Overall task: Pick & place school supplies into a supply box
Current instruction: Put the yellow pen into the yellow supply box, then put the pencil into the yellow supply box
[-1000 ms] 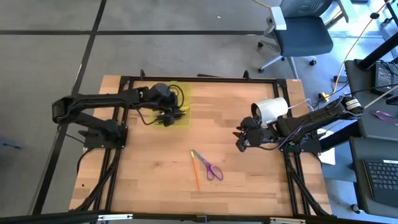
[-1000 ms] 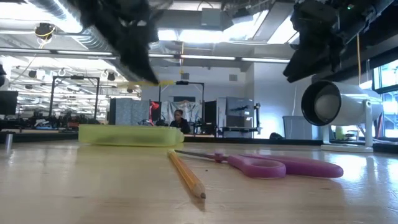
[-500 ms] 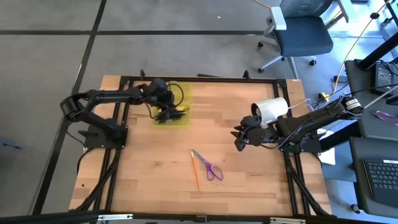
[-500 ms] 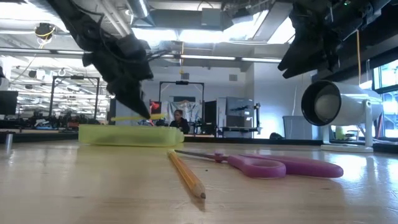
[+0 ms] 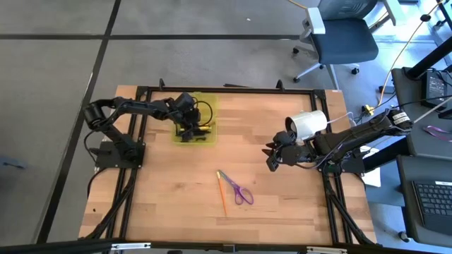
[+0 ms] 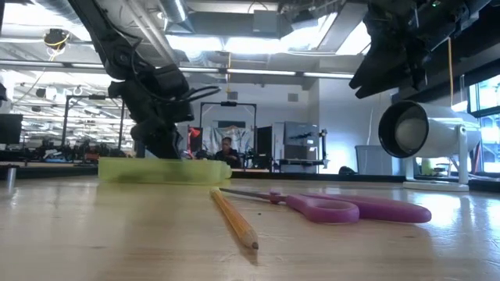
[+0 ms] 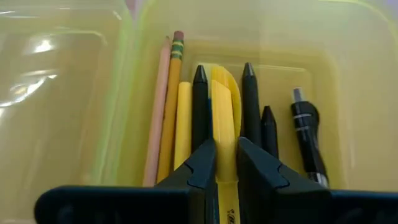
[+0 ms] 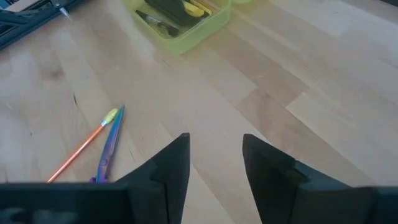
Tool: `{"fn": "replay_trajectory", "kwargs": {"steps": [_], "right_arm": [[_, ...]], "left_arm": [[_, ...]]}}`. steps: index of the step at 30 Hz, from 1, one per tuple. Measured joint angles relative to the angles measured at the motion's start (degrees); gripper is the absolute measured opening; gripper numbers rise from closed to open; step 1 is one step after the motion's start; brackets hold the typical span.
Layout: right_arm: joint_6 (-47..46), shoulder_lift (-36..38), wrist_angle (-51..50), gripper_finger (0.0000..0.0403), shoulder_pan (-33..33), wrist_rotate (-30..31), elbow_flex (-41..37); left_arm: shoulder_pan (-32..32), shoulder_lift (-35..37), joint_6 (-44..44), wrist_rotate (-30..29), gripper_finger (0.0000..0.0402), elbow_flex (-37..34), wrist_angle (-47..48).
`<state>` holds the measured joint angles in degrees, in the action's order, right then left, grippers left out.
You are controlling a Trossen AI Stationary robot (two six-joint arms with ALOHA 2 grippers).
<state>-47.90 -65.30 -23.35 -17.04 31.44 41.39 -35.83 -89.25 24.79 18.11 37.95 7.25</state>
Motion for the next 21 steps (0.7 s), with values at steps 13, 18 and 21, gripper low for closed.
{"fn": "replay_trajectory", "kwargs": {"steps": [13,18,21], "right_arm": [[0.2,0.0,-0.1,0.0152,0.0,0.0,0.0],[0.3,0.0,-0.1,0.0152,0.0,-0.1,0.0],[0.4,0.0,-0.3,0.0152,0.0,-0.8,0.0]], "left_arm": [[0.1,0.1,-2.1,-3.6,0.0058,0.2,0.5],[0.1,1.2,-3.2,-3.7,0.0084,1.4,1.4],[0.1,2.8,-3.1,-4.1,0.0109,2.5,4.5]]}}
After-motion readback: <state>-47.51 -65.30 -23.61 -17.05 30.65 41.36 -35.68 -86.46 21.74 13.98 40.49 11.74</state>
